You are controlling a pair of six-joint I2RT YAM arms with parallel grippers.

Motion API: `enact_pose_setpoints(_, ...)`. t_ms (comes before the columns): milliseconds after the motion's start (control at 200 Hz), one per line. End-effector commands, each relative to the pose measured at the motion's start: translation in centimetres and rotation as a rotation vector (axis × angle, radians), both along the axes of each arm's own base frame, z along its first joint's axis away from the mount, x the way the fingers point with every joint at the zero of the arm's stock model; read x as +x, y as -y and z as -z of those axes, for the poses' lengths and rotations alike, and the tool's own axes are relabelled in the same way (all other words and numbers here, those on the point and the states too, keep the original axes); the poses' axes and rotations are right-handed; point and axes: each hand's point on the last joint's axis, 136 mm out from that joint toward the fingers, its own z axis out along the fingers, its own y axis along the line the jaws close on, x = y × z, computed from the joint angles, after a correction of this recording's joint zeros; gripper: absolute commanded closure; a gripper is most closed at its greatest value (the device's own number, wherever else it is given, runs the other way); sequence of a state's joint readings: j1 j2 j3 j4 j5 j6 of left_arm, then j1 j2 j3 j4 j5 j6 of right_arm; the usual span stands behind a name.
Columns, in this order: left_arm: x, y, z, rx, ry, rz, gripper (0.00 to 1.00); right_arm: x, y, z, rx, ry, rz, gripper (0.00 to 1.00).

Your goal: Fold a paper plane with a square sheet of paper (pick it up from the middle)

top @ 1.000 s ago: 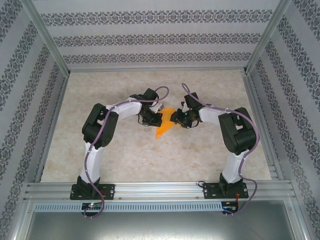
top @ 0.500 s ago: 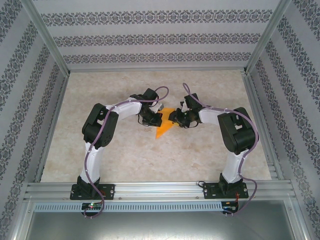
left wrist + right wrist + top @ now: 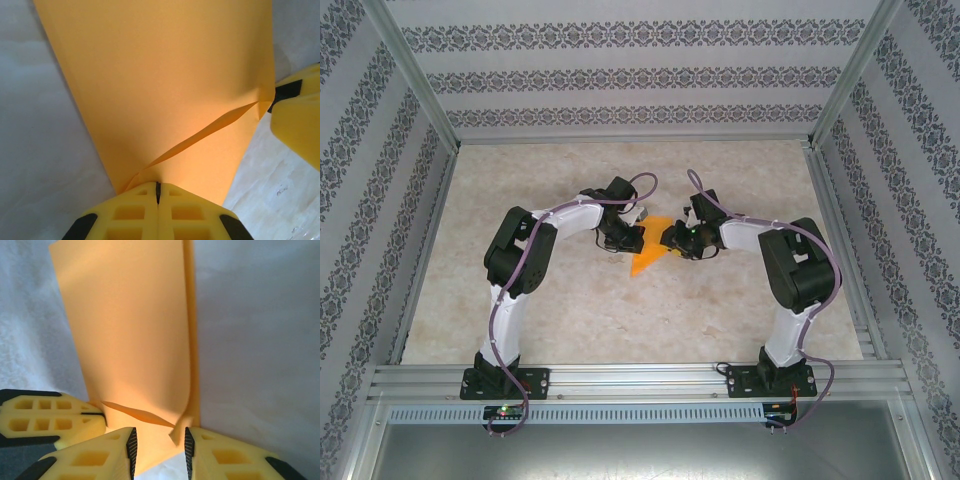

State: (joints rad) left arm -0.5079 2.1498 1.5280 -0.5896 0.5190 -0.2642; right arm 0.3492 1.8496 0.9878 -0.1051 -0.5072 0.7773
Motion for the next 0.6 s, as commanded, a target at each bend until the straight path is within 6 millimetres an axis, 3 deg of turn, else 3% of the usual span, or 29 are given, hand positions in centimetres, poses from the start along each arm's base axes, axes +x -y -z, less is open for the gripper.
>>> enact_pose_setpoints(0, -1.0, -2.0, 4.4, 0.101, -0.068, -0.002, 1.00, 0.3, 1.0, -0.6, -0.076, 0.022, -0.014, 0.67)
enact_pose_setpoints(280, -1.0, -2.1, 4.4, 0.102, -0.071, 0.000, 1.00, 0.8, -0.2, -0.1, -0.037, 0.016, -0.040, 0.70)
enact_pose_setpoints(595, -1.0, -2.0, 4.4, 0.098, -0.071, 0.003, 1.00, 0.5, -0.2, 0.4, -0.060, -0.011, -0.049, 0.74)
